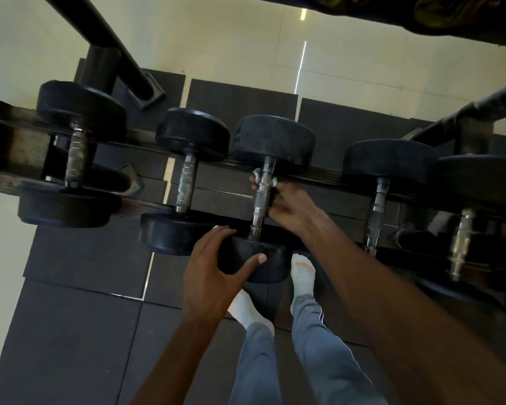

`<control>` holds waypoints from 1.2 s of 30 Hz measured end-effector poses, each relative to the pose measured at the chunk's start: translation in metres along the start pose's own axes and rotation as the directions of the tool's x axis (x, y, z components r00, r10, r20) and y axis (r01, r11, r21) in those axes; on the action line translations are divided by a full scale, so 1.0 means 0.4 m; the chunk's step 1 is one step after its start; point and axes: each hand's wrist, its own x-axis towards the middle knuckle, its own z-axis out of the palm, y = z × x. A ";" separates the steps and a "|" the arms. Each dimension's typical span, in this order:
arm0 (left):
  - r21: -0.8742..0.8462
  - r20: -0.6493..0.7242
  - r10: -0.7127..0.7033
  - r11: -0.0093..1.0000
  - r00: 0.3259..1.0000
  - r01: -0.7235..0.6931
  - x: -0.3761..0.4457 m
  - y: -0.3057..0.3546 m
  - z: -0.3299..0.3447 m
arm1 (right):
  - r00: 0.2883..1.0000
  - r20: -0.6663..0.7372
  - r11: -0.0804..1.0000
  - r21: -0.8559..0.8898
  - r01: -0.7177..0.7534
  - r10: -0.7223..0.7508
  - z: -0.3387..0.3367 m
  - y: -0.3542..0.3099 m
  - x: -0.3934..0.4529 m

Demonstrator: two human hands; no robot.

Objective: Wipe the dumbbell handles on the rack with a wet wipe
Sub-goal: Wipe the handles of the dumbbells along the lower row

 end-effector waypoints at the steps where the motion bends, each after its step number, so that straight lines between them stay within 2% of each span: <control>1: -0.002 0.002 -0.001 1.000 1.000 0.001 -0.001 0.002 0.001 | 1.000 0.006 1.000 0.007 -0.009 0.009 -0.007 0.004 -0.005; 5: 0.012 0.006 0.000 1.000 1.000 0.000 0.000 0.000 -0.003 | 1.000 0.022 0.995 -0.100 0.005 -0.003 -0.009 -0.048 0.006; 8: 0.019 -0.001 0.001 1.000 1.000 -0.001 0.000 -0.006 0.001 | 0.995 -0.059 0.997 -0.035 0.075 -0.077 0.012 -0.050 0.021; 14: 0.012 -0.006 -0.005 1.000 1.000 0.005 -0.002 -0.002 0.003 | 0.997 -0.059 0.985 -0.165 -0.049 0.040 -0.029 0.013 -0.029; 17: 0.010 -0.002 -0.012 1.000 1.000 0.012 0.001 0.000 0.002 | 0.993 -0.100 0.996 -0.070 0.062 -0.069 0.003 -0.040 0.019; 19: 0.019 -0.002 -0.004 1.000 1.000 0.004 0.002 -0.001 0.002 | 0.985 -0.132 0.993 -0.069 0.101 -0.109 0.023 -0.041 0.038; 22: 0.010 -0.002 -0.012 1.000 1.000 0.012 -0.001 0.001 0.001 | 0.993 -0.115 0.984 -0.177 -0.014 -0.007 -0.004 0.017 -0.020; 25: 0.013 0.001 -0.006 1.000 1.000 0.006 0.001 -0.001 0.002 | 0.990 -0.026 0.893 -0.429 -0.136 0.139 -0.055 0.046 -0.079; 28: 0.022 -0.004 -0.004 1.000 1.000 0.004 0.002 -0.002 0.003 | 0.977 -0.003 0.662 -0.735 -0.145 0.211 -0.077 0.022 -0.086; 31: 0.019 0.005 -0.005 1.000 1.000 0.005 -0.001 -0.003 0.001 | 0.990 -0.014 0.484 -0.871 -0.083 0.144 -0.076 0.025 -0.081; 34: 0.032 0.007 -0.003 0.999 1.000 0.003 0.000 -0.003 0.002 | 0.999 -0.041 0.436 -0.898 -0.050 0.030 -0.057 0.046 -0.089; 36: 0.024 -0.003 -0.006 1.000 1.000 0.006 0.001 -0.004 0.004 | 0.999 -0.042 0.478 -0.877 -0.048 0.022 -0.061 0.053 -0.100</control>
